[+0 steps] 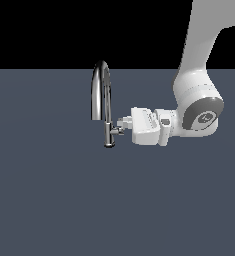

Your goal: Turn on the faucet by rotating a designated handle.

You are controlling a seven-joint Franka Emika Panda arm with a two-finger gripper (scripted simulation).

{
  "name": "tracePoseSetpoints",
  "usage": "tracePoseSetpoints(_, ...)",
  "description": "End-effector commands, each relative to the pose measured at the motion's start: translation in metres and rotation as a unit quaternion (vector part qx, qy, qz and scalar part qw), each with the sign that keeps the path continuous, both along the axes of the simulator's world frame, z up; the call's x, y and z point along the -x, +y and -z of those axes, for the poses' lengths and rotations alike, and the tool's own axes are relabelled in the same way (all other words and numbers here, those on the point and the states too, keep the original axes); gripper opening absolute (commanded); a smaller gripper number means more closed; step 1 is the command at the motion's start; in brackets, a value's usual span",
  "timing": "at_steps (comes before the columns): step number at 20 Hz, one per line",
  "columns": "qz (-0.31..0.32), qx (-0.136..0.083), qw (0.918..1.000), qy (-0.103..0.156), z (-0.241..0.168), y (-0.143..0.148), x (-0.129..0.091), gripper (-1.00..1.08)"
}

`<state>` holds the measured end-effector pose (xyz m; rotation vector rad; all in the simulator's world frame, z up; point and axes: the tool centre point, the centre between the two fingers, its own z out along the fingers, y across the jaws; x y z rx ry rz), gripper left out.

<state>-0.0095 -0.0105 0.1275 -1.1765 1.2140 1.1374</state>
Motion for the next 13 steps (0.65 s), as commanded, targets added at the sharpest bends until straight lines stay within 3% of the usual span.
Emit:
tracePoseSetpoints(1, 0.003, 0.000, 0.9999, 0.013, 0.013, -0.006, 0.015, -1.00)
tracePoseSetpoints(2, -0.002, -0.001, 1.0000, 0.000, 0.000, 0.000, 0.004, -1.00)
tracePoseSetpoints(13, 0.003, 0.000, 0.9999, 0.013, 0.064, -0.005, 0.029, -1.00)
